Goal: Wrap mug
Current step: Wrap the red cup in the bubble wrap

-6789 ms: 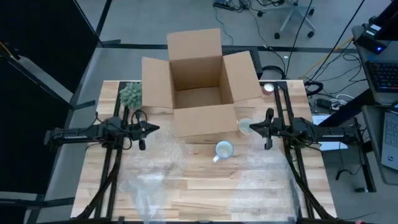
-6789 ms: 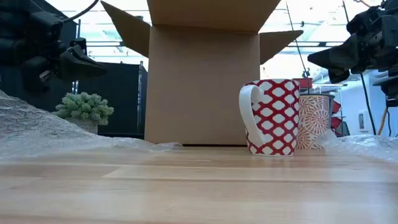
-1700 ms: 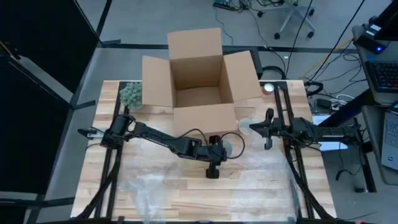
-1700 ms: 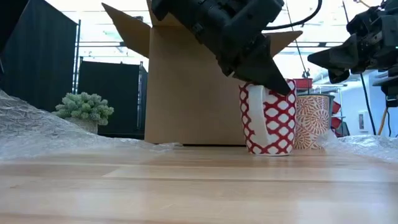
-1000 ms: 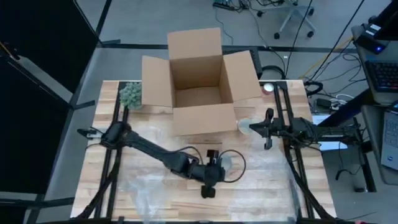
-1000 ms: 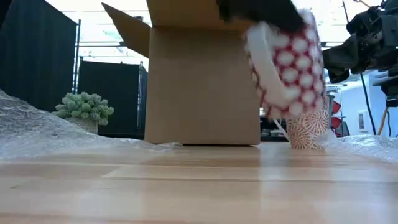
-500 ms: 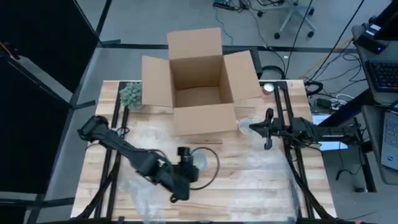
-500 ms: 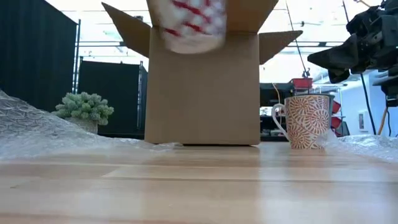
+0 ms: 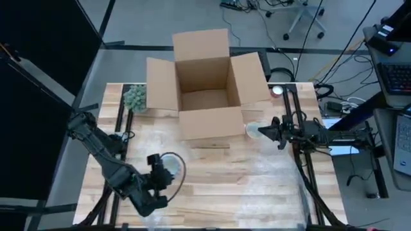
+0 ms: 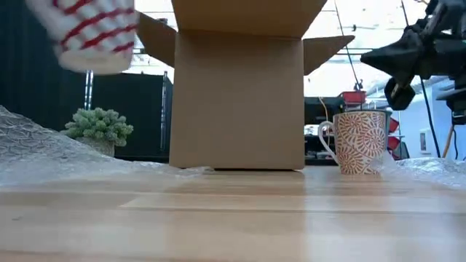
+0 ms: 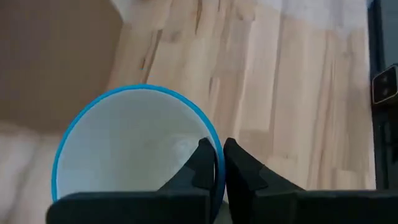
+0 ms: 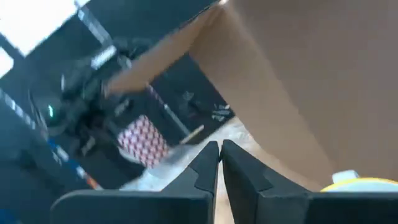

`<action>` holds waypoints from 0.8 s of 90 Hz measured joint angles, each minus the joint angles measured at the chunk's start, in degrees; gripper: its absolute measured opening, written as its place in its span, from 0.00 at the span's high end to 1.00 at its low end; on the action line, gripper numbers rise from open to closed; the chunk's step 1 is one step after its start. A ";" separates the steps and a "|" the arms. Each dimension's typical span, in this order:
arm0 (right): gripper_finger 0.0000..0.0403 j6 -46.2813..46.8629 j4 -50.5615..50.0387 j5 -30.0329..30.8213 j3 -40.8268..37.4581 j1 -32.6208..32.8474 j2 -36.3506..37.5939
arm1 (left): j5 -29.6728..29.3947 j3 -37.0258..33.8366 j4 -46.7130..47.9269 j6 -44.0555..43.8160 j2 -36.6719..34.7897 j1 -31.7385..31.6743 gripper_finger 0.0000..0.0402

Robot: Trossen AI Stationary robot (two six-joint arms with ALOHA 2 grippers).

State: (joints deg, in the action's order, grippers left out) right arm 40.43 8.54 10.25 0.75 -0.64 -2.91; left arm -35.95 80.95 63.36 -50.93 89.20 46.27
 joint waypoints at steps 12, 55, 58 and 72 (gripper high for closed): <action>0.98 -0.55 10.40 -3.55 0.02 1.19 -1.74 | 0.09 -4.23 0.38 -6.20 -1.29 2.43 1.00; 1.00 -22.56 21.23 2.08 21.00 23.11 -40.13 | 0.93 -6.60 2.81 -19.25 -2.18 8.43 1.00; 1.00 -24.82 20.90 2.18 24.29 24.16 -43.72 | 1.01 -6.62 4.35 -20.24 -2.58 8.76 1.00; 1.00 -31.50 14.25 4.81 40.10 28.51 -60.02 | 1.08 -6.62 8.94 -22.31 -4.54 9.75 1.00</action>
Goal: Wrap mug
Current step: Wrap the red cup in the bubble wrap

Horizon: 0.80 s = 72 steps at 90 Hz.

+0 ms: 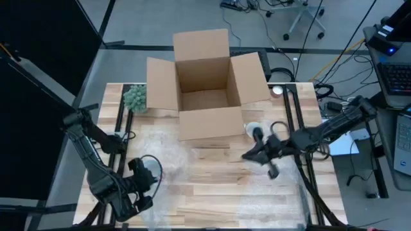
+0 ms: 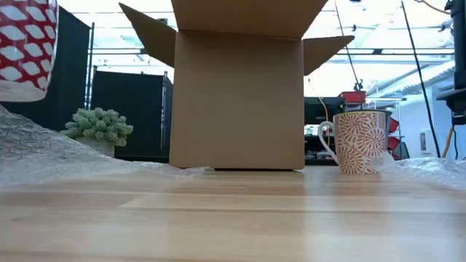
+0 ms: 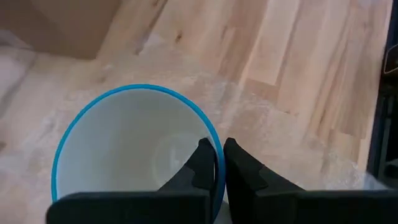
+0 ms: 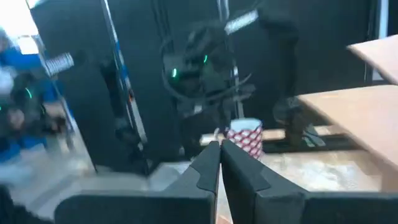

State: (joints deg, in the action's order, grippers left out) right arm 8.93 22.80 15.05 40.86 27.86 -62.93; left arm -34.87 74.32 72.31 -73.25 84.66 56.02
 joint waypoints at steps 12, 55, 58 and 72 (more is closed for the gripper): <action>1.00 -0.84 -9.09 5.78 10.89 3.02 -12.71 | -0.04 0.00 2.50 0.02 -1.20 0.44 1.00; 1.00 8.52 -11.68 19.36 32.92 -0.89 -54.06 | 0.79 -8.43 -3.13 -8.24 -1.16 5.42 1.00; 1.00 8.44 -11.56 19.11 34.67 -1.85 -56.01 | 0.88 -8.44 -3.02 -8.80 -1.13 5.79 1.00; 1.00 8.54 -11.49 13.54 41.01 -6.70 -63.74 | 0.84 -8.44 -3.87 -9.54 -1.07 6.06 1.00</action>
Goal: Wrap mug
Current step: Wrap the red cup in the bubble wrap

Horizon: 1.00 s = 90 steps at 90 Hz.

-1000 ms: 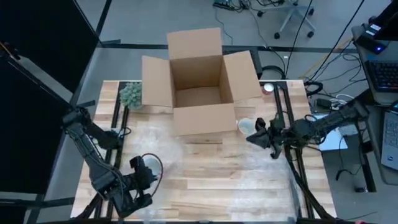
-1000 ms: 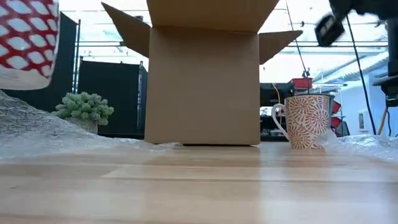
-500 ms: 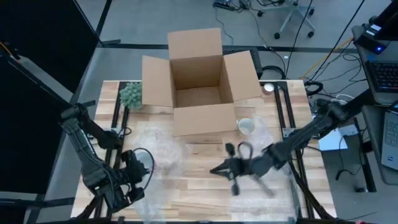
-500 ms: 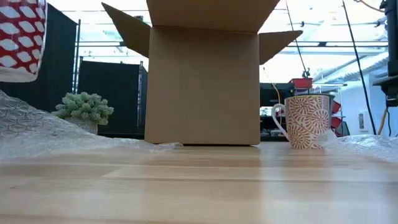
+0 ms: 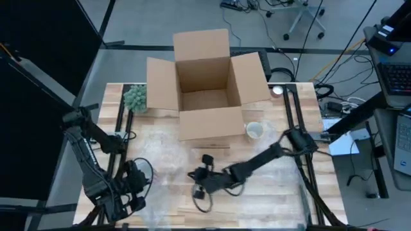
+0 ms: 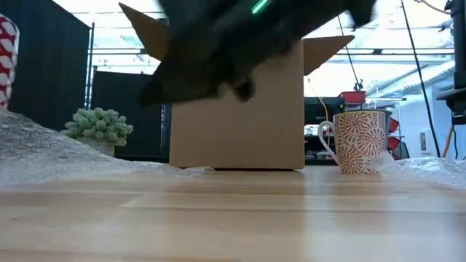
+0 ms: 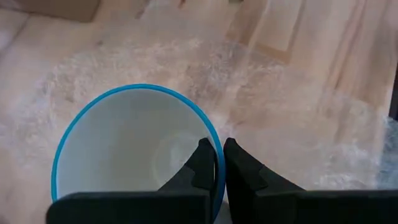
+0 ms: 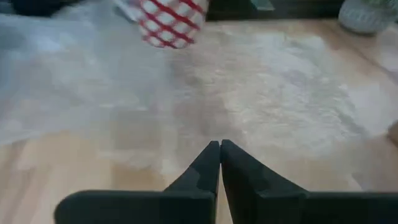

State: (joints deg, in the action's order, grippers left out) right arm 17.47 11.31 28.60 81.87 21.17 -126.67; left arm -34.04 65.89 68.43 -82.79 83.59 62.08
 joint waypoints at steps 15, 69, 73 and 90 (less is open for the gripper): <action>1.00 2.75 -4.57 -7.31 2.40 -2.96 -3.83 | 0.79 0.00 -1.73 0.60 0.00 -0.02 1.00; 1.00 22.80 -62.25 -5.18 2.36 5.16 5.07 | 3.66 4.39 -1.51 3.66 0.04 -0.06 1.00; 1.00 24.70 -65.73 -5.95 2.31 6.09 5.20 | 3.23 4.39 -1.56 3.67 0.04 -0.06 1.00; 1.00 29.70 -69.49 -6.43 2.26 7.95 9.25 | 0.95 4.01 -5.62 4.18 0.14 -0.52 1.00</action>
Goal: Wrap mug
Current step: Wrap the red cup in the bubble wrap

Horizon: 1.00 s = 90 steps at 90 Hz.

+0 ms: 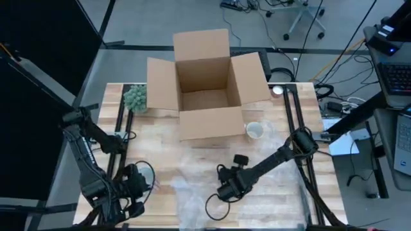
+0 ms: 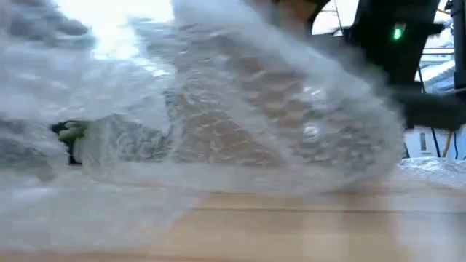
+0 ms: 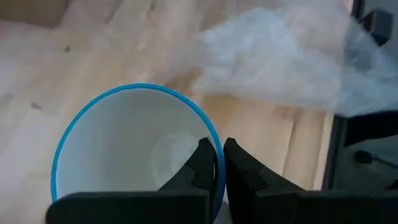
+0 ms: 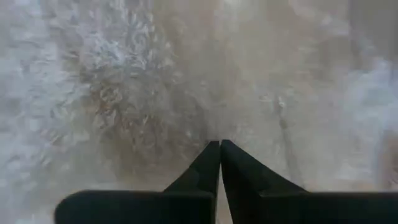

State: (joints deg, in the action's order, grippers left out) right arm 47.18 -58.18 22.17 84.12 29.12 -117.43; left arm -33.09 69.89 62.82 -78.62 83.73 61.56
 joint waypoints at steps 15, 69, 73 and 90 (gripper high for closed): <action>1.00 -0.04 1.86 7.54 0.04 -0.41 3.80 | -0.54 -4.49 -13.38 1.57 1.74 -0.14 1.00; 1.00 -10.97 15.63 2.82 0.15 -2.46 -5.38 | -9.90 -9.91 -21.08 3.63 4.69 -3.09 1.00; 1.00 -9.87 16.46 2.19 0.25 -2.02 -5.66 | -9.80 -9.91 -16.74 1.56 3.37 -2.89 1.00; 1.00 -7.77 28.79 0.29 0.20 -0.72 -6.36 | -9.48 -9.93 1.43 -8.99 -2.17 -2.59 1.00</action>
State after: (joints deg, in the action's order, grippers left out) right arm 39.41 -29.38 22.46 84.33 28.40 -123.78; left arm -42.56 59.97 64.25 -87.61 81.56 58.97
